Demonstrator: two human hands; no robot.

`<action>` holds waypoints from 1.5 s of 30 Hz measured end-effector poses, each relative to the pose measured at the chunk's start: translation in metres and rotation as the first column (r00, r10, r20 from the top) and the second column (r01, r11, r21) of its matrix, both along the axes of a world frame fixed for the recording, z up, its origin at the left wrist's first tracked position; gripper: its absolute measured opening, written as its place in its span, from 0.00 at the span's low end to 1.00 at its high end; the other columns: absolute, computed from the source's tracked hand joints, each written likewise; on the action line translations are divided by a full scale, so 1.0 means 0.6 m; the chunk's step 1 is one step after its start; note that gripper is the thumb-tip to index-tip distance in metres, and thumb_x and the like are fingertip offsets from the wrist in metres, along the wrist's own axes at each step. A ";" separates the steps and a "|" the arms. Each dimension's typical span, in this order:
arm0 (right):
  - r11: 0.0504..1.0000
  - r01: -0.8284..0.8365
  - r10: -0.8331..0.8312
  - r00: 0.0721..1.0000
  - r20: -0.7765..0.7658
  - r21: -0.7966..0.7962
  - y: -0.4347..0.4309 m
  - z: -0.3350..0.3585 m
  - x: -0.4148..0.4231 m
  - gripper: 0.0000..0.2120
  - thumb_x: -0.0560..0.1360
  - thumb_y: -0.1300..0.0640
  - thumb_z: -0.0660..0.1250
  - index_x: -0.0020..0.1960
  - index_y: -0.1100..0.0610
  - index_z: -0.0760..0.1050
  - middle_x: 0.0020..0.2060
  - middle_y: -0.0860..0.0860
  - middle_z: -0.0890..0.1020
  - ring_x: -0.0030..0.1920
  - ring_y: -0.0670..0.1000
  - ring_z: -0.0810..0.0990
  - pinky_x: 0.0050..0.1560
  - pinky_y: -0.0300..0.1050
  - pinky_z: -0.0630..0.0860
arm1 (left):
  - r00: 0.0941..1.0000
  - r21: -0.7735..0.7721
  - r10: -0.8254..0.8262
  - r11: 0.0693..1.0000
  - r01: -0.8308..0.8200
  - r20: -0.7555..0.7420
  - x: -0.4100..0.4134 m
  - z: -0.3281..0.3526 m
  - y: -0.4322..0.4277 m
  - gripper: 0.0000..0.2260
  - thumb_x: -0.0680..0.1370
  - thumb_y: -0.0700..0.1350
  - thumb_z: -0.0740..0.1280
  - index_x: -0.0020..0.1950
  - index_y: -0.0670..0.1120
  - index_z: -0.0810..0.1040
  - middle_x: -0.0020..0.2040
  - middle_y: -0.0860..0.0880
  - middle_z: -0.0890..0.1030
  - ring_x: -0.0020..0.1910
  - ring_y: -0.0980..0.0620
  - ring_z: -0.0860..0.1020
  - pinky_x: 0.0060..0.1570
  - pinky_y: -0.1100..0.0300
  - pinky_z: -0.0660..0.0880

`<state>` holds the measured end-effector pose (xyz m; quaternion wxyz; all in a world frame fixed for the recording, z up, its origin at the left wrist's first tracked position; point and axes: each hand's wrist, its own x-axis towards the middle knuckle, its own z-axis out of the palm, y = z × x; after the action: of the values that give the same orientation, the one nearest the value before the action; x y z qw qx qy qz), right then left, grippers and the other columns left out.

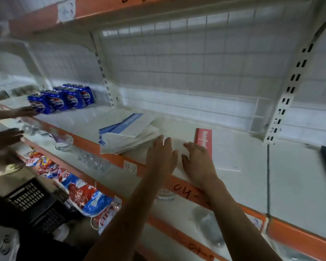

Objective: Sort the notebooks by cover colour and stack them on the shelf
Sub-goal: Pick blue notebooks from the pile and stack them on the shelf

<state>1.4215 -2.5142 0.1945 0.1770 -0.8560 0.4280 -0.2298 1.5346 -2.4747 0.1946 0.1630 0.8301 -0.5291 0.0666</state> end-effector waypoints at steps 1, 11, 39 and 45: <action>1.000 -0.006 0.006 1.000 -0.016 0.003 -0.011 0.002 0.015 0.21 0.78 0.56 0.60 0.71 0.57 0.66 0.69 0.53 0.70 0.70 0.54 0.68 0.72 0.46 0.62 | 1.000 0.013 0.015 1.000 -0.015 0.001 0.016 -0.001 -0.010 0.24 0.81 0.52 0.58 0.74 0.45 0.60 0.76 0.43 0.58 0.74 0.45 0.59 0.70 0.54 0.60; 0.983 -0.056 0.054 0.998 0.015 0.176 -0.065 -0.008 0.104 0.22 0.78 0.56 0.60 0.72 0.56 0.65 0.70 0.52 0.69 0.70 0.51 0.66 0.70 0.41 0.59 | 0.976 0.114 0.218 0.970 -0.213 -0.029 0.149 -0.019 -0.089 0.28 0.80 0.45 0.56 0.77 0.40 0.50 0.77 0.36 0.48 0.76 0.38 0.48 0.74 0.48 0.49; 0.584 -0.004 -0.651 0.596 0.471 0.812 -0.120 0.013 0.149 0.13 0.78 0.65 0.54 0.56 0.51 0.70 0.46 0.51 0.77 0.46 0.53 0.76 0.48 0.51 0.72 | 0.992 0.314 0.068 0.945 -0.097 0.102 0.228 0.007 -0.122 0.16 0.80 0.44 0.59 0.67 0.40 0.69 0.62 0.42 0.76 0.62 0.44 0.73 0.57 0.56 0.71; 0.493 -0.170 -0.718 0.475 0.509 0.853 -0.117 0.023 0.153 0.12 0.81 0.54 0.55 0.56 0.57 0.75 0.48 0.58 0.83 0.48 0.58 0.82 0.47 0.50 0.79 | 0.913 0.157 -0.386 0.901 0.404 -0.133 0.151 0.071 -0.117 0.08 0.81 0.45 0.56 0.49 0.45 0.73 0.46 0.43 0.79 0.49 0.41 0.78 0.42 0.55 0.68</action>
<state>1.5136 -2.5842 0.2083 0.6868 -0.3440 0.4943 -0.4070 1.6250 -2.5447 0.2369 0.1231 0.7190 -0.6816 -0.0571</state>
